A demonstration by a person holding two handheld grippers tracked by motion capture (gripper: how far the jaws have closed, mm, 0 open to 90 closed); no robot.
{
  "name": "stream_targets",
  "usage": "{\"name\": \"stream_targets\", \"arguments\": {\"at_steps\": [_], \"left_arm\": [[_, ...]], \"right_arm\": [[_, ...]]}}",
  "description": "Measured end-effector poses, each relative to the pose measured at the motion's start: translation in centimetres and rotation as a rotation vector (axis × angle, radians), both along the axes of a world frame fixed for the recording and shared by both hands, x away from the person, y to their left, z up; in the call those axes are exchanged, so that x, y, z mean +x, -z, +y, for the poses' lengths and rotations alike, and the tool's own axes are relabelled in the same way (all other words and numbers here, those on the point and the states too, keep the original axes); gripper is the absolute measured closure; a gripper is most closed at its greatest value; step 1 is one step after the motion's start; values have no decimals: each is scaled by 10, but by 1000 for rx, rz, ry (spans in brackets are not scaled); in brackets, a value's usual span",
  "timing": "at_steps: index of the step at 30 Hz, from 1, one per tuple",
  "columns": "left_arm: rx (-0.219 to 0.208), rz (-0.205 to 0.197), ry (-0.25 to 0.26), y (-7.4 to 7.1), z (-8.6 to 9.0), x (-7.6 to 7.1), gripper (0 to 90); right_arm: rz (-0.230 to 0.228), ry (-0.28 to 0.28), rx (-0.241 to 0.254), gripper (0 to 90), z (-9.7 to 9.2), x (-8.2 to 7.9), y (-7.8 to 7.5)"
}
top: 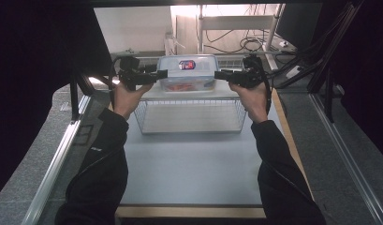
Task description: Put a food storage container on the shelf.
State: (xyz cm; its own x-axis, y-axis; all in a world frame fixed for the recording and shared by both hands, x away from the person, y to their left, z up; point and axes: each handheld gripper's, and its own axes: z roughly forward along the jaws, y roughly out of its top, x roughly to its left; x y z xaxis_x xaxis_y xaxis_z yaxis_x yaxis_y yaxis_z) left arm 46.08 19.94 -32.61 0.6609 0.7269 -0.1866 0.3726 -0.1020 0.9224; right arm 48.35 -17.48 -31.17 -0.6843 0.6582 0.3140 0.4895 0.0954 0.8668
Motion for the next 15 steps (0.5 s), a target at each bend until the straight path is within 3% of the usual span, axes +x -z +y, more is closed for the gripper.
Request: {"name": "stream_targets", "arguments": {"at_steps": [6, 9, 12, 15], "left_arm": [[-14, -15, 8, 10, 9, -18, 382], [6, -7, 2, 20, 12, -26, 515], [28, 31, 26, 27, 9, -28, 674], [69, 53, 23, 30, 3, -24, 741]], "right_arm": [[-14, -2, 8, 695, -5, -8, 6], [-12, -16, 8, 776, -4, -14, 13], [8, -40, -18, 841, 2, -15, 21], [21, -58, -36, 852, 11, -14, 28]]}}
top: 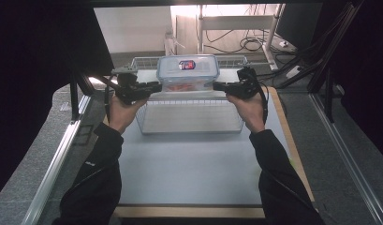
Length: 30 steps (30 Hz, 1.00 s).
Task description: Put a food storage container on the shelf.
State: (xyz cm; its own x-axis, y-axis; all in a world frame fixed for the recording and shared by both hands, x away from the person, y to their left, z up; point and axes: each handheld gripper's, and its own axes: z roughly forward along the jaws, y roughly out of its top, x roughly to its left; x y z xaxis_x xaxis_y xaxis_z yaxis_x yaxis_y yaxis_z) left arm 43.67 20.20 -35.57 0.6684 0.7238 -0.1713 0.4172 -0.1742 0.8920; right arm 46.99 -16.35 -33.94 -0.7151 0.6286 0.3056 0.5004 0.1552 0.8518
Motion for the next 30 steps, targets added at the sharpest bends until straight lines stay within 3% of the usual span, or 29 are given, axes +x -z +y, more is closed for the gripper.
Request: {"name": "stream_targets", "arguments": {"at_steps": [8, 13, 16, 24, 30], "left_arm": [[22, 16, -35, -1, -7, 12, 755], [4, 31, -49, 0, -9, 14, 716], [-6, 15, -48, 1, -8, 10, 718], [-13, -25, -25, 5, -6, -8, 533], [22, -56, -2, 12, -10, -24, 375]], "right_arm": [[-12, 33, -34, 857, 12, 6, 3], [-8, 28, -30, 856, 14, 7, 3], [-15, 21, -34, 811, 15, 5, 3], [-38, 20, -38, 635, 12, -3, 2], [-58, -31, -76, 475, 15, -15, 5]]}}
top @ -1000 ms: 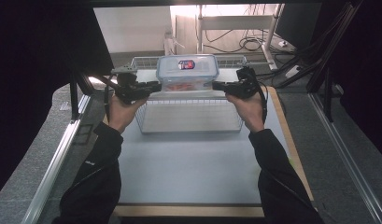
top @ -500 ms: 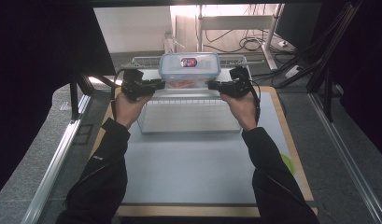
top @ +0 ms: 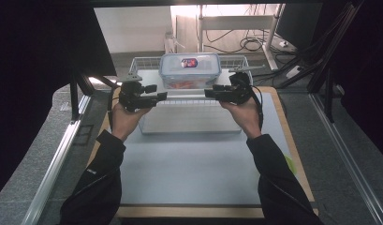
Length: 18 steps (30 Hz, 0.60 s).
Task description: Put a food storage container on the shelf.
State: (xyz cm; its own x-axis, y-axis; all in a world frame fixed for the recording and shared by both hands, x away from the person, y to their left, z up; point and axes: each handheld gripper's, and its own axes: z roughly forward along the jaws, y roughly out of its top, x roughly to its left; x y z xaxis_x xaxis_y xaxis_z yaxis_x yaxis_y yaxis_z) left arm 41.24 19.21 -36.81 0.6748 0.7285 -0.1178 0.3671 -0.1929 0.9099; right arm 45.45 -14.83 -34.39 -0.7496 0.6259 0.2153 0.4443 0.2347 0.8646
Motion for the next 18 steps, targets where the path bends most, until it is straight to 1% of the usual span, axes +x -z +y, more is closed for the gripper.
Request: {"name": "stream_targets", "arguments": {"at_steps": [3, 5, 7, 9, 12, 18], "left_arm": [[-11, -3, 16, 4, -2, -9, 325], [-8, -7, 25, 7, -3, -16, 294], [1, -7, 38, 10, -4, -22, 267], [7, -10, 47, 13, -6, -29, 248], [9, 0, 64, 20, -7, -38, 214], [31, 7, 75, 34, -10, -57, 193]], "right_arm": [[-22, -26, -24, 422, 2, -8, 1], [-27, -41, -47, 387, 3, -13, 3], [-41, -50, -66, 360, 3, -18, 5], [-42, -56, -71, 331, 3, -24, 8], [-57, -64, -86, 287, 2, -32, 11], [-78, -73, -102, 180, -4, -48, 21]]}}
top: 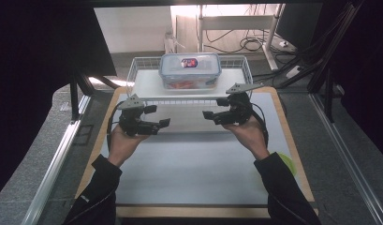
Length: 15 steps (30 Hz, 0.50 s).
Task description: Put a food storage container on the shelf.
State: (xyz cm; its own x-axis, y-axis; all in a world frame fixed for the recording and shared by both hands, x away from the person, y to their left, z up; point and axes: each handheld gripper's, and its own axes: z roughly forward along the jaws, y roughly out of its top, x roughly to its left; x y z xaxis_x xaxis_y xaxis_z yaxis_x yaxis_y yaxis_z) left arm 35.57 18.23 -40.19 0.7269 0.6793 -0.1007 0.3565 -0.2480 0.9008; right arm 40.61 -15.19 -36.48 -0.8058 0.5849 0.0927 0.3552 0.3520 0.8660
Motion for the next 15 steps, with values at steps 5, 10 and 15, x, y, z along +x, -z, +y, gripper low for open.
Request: {"name": "stream_targets", "arguments": {"at_steps": [5, 10, 15], "left_arm": [[30, 2, 4, 10, -2, -16, 135], [42, 0, 7, 20, -2, -30, 81], [60, 5, 12, 30, -2, -42, 52]], "right_arm": [[-17, 8, 4, 125, -8, -14, 8], [-33, 16, -1, 68, -16, -27, 18], [-40, 18, -8, 30, -24, -40, 27]]}}
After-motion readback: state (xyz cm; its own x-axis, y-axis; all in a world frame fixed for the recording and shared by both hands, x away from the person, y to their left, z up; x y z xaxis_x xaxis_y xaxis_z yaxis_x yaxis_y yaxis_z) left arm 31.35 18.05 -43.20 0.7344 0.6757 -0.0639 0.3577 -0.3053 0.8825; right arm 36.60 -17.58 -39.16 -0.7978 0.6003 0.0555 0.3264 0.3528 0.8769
